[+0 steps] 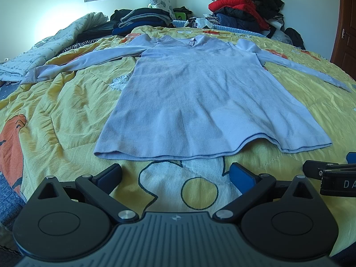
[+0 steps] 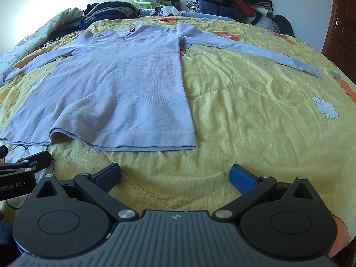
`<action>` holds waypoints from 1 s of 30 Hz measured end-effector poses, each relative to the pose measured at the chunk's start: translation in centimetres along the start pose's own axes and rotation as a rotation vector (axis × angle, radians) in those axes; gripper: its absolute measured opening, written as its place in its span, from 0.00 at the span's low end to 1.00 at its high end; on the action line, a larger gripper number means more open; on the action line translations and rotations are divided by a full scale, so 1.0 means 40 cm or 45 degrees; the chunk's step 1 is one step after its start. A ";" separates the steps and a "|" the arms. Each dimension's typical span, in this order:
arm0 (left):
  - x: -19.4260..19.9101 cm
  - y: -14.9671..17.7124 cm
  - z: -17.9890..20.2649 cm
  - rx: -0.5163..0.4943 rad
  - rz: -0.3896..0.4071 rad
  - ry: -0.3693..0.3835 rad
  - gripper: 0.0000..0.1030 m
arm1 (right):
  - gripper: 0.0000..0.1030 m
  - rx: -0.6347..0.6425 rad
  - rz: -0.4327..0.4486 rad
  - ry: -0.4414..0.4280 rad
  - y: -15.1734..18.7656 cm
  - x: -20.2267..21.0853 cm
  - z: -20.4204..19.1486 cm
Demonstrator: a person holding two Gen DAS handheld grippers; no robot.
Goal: Fold small clothes
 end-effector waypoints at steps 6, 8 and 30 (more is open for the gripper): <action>0.002 0.003 -0.004 -0.005 0.006 0.005 1.00 | 1.00 0.000 0.000 0.000 0.000 0.001 0.000; 0.003 -0.002 -0.005 -0.008 0.010 0.006 1.00 | 1.00 0.000 0.000 0.001 0.001 0.001 0.000; -0.041 -0.272 -0.175 0.342 0.256 -0.061 1.00 | 0.96 -0.664 0.381 -0.329 -0.348 0.056 0.474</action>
Point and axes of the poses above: each gripper's, at about its wrist camera, not at the fingertips, and x roughly against the way its jaws point, z to its right, y to its underside, the point moved 7 cm from there along -x, roughly the way its jaws point, and after that the axes turned 11 degrees about -y, right-handed, at the moved point
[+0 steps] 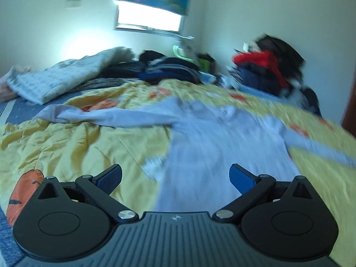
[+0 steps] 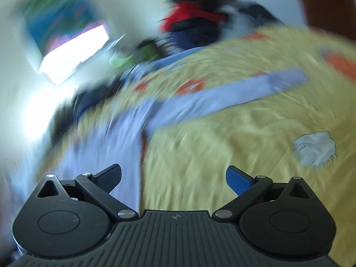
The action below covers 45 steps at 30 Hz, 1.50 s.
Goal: Fold small clothes
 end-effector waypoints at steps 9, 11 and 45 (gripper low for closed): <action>-0.205 -0.002 -0.044 0.284 -0.246 -0.120 1.00 | 0.80 -0.665 0.296 0.139 -0.297 -0.125 0.484; -0.216 0.007 -0.025 0.242 -0.257 -0.134 1.00 | 0.80 -0.745 0.327 0.166 -0.313 -0.156 0.547; -0.243 -0.069 0.048 0.638 -0.354 0.526 1.00 | 0.07 -0.531 0.421 0.102 -0.383 -0.276 0.416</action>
Point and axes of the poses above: each gripper's, at about its wrist camera, not at the fingertips, and x roughly against the way its jaws point, z to its right, y to its underside, the point moved 7 cm from there along -x, roughly the way its jaws point, and after that the axes turned 11 degrees about -y, right-handed, at the moved point
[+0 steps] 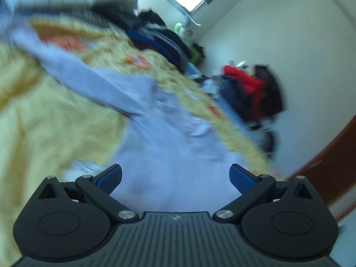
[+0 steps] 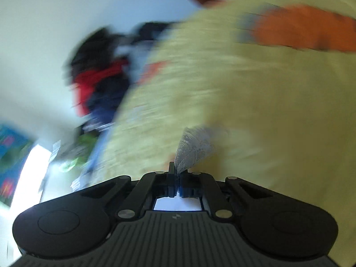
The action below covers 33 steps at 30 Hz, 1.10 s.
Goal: Fold small clothes
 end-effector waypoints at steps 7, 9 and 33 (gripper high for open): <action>-0.049 0.032 -0.004 0.393 -0.283 0.411 1.00 | 0.07 0.486 -0.618 -0.600 0.518 -0.004 -0.436; -0.051 0.049 -0.019 0.413 -0.285 0.388 1.00 | 0.16 0.590 -0.840 -0.690 0.696 0.011 -0.475; -0.034 0.110 -0.065 0.413 -0.366 0.295 1.00 | 0.42 -0.055 -1.339 -0.243 1.005 -0.028 -0.302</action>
Point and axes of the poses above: each gripper's, at about its wrist camera, not at the fingertips, and x roughly against the way its jaws point, z to its right, y to its underside, the point moved 7 cm from there along -x, roughly the way its jaws point, and after that the axes turned 11 degrees about -y, right-handed, at the moved point
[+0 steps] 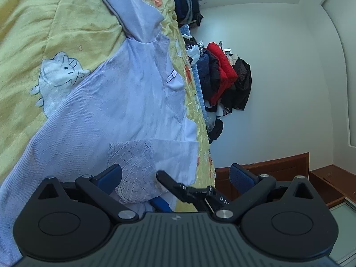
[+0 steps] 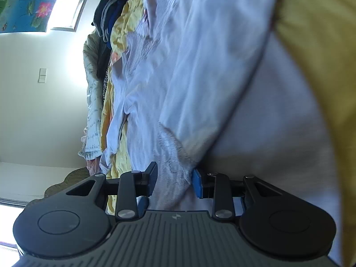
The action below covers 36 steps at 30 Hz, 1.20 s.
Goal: Fold small clothes
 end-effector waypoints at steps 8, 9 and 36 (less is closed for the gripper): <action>0.020 0.012 -0.013 0.056 0.040 -0.008 1.00 | 0.10 0.085 0.009 0.025 0.011 -0.021 -0.035; 0.021 0.013 -0.015 0.069 0.042 -0.005 1.00 | 0.10 0.081 0.011 -0.008 0.012 -0.012 -0.037; -0.148 0.014 -0.001 0.321 -0.024 -0.135 0.19 | 0.10 -0.166 -0.014 -0.548 0.026 0.060 -0.062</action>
Point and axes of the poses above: each gripper's, at about its wrist camera, not at the fingertips, and x roughly against the way its jaws point, z to its right, y to its underside, the point moved 7 cm from there along -x, roughly the way its jaws point, and after that the axes turned 11 degrees about -y, right-handed, at the moved point
